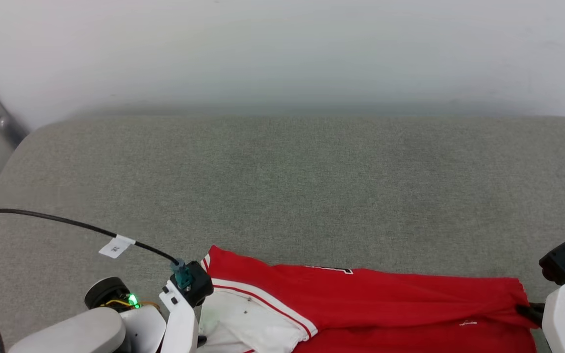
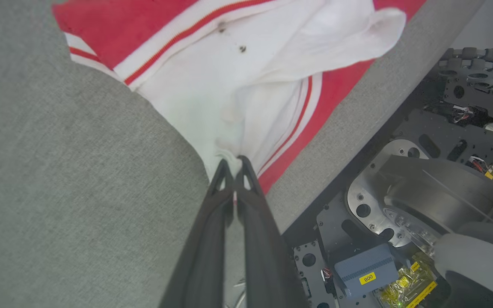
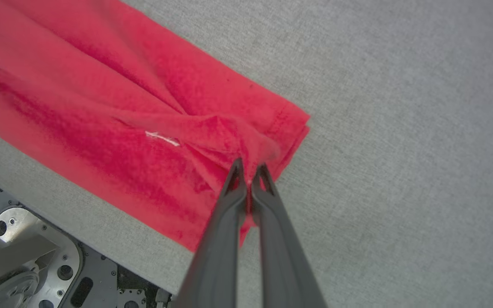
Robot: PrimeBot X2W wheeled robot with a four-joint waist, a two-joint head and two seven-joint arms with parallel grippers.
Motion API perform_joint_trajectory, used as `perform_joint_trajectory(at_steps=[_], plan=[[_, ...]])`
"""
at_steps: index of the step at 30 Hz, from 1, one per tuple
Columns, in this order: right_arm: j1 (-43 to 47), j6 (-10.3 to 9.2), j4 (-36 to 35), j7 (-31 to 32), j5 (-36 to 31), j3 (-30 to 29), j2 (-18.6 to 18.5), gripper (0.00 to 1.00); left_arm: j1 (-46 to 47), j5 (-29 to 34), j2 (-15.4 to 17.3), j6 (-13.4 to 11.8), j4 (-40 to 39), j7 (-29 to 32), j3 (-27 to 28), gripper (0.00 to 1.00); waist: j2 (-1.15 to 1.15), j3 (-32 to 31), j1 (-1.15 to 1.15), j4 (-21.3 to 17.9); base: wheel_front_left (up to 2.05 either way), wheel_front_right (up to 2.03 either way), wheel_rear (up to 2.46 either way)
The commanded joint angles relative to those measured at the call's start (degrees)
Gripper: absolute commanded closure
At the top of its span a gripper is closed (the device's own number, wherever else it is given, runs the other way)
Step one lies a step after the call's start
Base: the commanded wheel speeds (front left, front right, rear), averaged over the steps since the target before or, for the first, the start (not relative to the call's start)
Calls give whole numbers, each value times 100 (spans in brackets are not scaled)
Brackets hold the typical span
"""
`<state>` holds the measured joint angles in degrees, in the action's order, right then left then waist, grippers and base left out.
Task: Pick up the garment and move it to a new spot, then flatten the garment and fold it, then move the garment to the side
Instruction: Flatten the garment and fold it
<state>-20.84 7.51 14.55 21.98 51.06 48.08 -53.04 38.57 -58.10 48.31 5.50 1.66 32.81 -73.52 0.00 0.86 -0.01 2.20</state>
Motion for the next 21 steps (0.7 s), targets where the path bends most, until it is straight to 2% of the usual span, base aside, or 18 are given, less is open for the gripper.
perform_joint_trajectory(at_steps=[1, 6, 7, 8, 9, 15, 18, 21], plan=[[91, -4, 30, -8, -68, -2, 61, 100, -128, 11, 8, -53, 0, -59, 14, 100, 0, 70, 1, -18, 0, 0, 0], [190, -5, 374, -62, -151, -16, 379, 100, -364, 39, -150, -103, 205, -216, 13, 100, 0, 219, 1, -38, 0, 0, 0], [200, -5, 459, -72, -173, -9, 433, 89, -400, 42, -178, -107, 269, -227, 13, 100, 0, 235, 1, -38, 0, 0, 0], [192, -5, 536, -88, -205, -6, 483, 59, -419, 60, -199, -103, 324, -243, 16, 84, 0, 243, 1, -38, 0, 0, 0], [167, -5, 570, -151, -265, 0, 502, 0, -404, 130, -211, -91, 345, -311, 20, 0, 0, 240, 1, -36, 0, 0, 0], [190, -5, 414, -661, -340, -236, 342, 0, -284, 378, -16, -173, 210, -806, 194, 0, 0, 43, 1, -16, 0, 0, 0], [274, -5, 168, -944, -309, -521, 180, 0, -360, 517, 145, -395, -66, -1306, 406, 0, 0, -49, 1, -28, 0, 0, 0], [407, -5, -21, -1211, -244, -1007, 88, 0, -495, 844, 256, -866, -237, -1997, 628, 0, 0, -107, 1, -40, 0, 0, 0]])
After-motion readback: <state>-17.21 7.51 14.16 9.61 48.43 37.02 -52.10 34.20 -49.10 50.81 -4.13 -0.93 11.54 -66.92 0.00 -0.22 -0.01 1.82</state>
